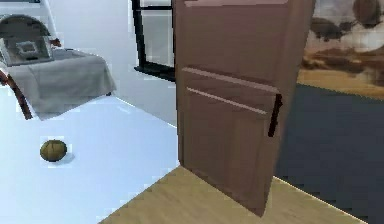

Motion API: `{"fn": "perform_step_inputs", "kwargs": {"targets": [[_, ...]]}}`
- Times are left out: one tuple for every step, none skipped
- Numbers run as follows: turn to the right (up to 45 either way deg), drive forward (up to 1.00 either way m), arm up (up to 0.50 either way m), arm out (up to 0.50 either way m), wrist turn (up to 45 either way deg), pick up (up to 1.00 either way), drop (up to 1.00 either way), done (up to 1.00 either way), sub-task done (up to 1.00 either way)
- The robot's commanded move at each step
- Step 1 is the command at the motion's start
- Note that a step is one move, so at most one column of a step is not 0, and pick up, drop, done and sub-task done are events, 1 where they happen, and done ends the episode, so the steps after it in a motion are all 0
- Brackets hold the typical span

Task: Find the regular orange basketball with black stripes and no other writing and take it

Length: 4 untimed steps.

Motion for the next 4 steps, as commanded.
{"fn": "perform_step_inputs", "kwargs": {"targets": [[-45.0,0.00,0.00,0.00,0.0,0.00,0.00,0.00,0.00],[0.0,1.00,0.00,0.00,0.0,0.00,0.00,0.00,0.00],[-6.0,0.00,0.00,0.00,0.0,0.00,0.00,0.00,0.00],[0.0,0.55,0.00,0.00,0.0,0.00,0.00,0.00,0.00]]}}
